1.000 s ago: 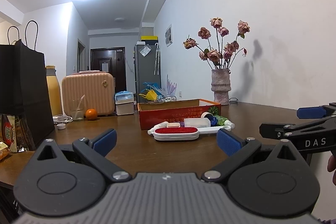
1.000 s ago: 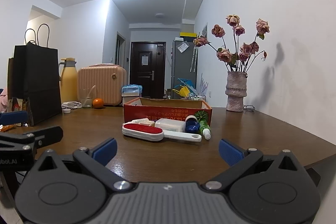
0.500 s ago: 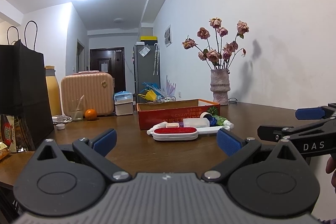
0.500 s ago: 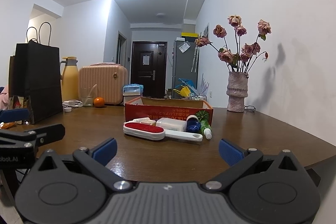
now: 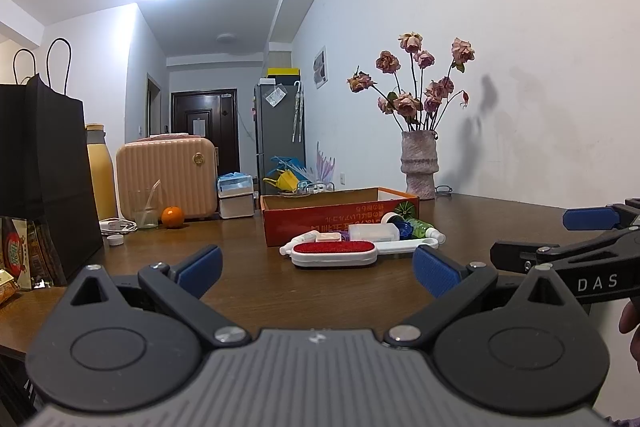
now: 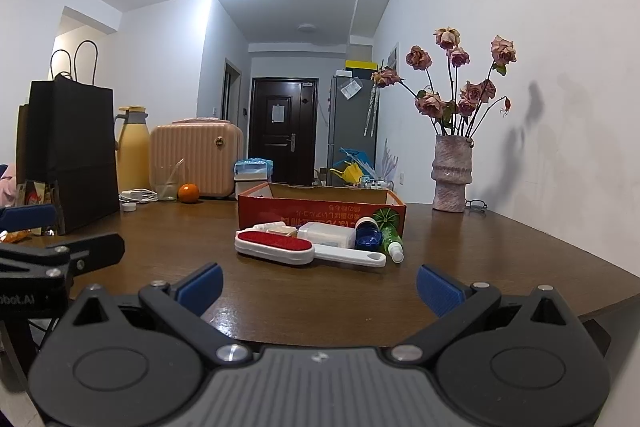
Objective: Organize rigid objects
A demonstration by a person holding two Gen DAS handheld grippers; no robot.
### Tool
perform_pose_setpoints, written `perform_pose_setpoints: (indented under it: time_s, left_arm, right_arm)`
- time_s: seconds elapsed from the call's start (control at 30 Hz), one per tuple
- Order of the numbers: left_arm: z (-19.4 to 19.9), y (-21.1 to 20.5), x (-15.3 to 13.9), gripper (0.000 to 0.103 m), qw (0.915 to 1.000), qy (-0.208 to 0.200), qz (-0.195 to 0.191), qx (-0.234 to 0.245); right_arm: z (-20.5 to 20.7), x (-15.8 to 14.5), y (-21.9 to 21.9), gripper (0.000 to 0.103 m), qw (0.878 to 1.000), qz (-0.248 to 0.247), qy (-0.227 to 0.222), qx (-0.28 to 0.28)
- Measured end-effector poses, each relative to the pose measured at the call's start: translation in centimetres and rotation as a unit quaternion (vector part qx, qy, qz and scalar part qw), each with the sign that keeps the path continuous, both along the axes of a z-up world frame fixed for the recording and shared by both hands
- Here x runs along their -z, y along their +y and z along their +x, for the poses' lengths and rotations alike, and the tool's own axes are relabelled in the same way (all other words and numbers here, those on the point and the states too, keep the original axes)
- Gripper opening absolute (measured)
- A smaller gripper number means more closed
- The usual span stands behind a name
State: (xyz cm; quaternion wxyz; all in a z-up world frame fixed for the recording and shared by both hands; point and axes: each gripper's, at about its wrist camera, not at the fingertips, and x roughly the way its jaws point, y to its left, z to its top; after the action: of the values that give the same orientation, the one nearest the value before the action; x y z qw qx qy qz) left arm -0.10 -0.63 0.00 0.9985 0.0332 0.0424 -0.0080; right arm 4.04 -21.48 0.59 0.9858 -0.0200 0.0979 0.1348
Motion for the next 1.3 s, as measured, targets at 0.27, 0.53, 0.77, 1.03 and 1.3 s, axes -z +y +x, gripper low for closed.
perform_pose_setpoints:
  time_s: [0.27, 0.53, 0.77, 1.03, 1.3]
  left_arm:
    - [0.0, -0.04, 0.06, 0.103, 1.0, 0.002, 0.0, 0.001]
    - [0.06, 0.0, 0.1, 0.103, 1.0, 0.004, 0.0, 0.001]
    - [0.0, -0.03, 0.22, 0.103, 1.0, 0.006, -0.001, -0.002]
    - [0.04, -0.06, 0.16, 0.103, 1.0, 0.005, 0.001, -0.003]
    - [0.23, -0.16, 0.23, 0.103, 1.0, 0.009, -0.002, -0.004]
  right_arm:
    - [-0.04, 0.19, -0.06, 0.103, 1.0, 0.001, 0.001, 0.002]
    - [-0.25, 0.29, -0.01, 0.103, 1.0, 0.0, 0.001, 0.001]
    - [-0.2, 0.3, 0.14, 0.103, 1.0, -0.002, 0.002, 0.002]
    - [-0.13, 0.29, 0.01, 0.103, 1.0, 0.001, 0.001, 0.004]
    - [0.07, 0.36, 0.14, 0.103, 1.0, -0.002, 0.003, 0.0]
